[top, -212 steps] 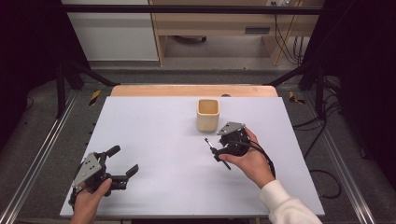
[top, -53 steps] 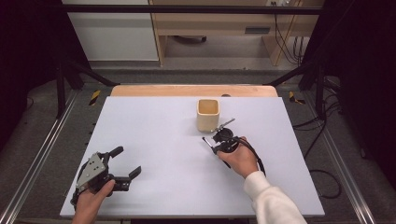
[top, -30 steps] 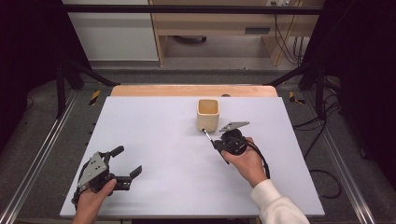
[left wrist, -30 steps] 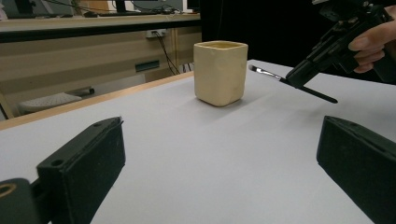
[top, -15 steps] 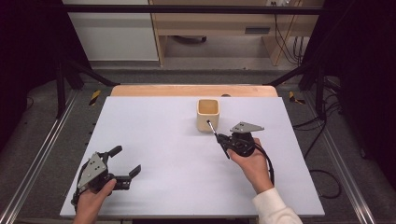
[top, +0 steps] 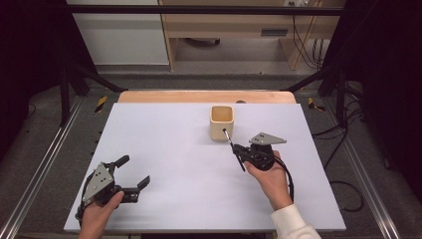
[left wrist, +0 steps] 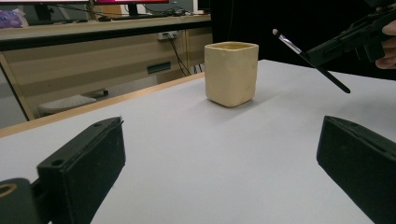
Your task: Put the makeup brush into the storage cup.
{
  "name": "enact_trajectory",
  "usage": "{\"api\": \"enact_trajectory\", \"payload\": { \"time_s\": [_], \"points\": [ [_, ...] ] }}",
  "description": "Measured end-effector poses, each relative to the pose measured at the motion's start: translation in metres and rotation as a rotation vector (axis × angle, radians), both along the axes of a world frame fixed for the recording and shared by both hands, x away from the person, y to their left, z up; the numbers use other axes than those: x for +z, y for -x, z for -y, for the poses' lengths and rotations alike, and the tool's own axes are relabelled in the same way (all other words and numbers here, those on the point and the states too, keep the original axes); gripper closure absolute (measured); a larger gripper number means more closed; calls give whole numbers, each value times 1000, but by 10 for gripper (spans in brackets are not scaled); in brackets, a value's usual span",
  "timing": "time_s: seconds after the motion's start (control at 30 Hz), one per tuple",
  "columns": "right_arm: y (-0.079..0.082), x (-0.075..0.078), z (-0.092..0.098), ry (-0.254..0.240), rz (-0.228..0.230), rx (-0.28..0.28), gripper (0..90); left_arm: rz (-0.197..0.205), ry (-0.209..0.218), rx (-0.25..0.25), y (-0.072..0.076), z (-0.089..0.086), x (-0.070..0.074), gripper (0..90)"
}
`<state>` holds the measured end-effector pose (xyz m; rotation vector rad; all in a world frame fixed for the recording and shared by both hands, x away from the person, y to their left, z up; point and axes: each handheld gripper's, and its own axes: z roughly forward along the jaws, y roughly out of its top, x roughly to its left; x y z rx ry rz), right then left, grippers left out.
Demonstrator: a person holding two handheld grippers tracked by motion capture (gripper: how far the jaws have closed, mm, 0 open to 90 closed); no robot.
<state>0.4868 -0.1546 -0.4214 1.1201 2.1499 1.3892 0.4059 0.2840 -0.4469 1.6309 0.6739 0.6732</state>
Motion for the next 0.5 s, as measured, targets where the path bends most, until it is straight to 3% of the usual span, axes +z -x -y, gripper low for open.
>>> {"api": "enact_trajectory", "payload": {
  "time_s": [0.5],
  "points": [
    [-3, 2, -4, 40, 65, -2, 837, -1, -4, 2, 1, -1, 0, 10]
  ]
}}
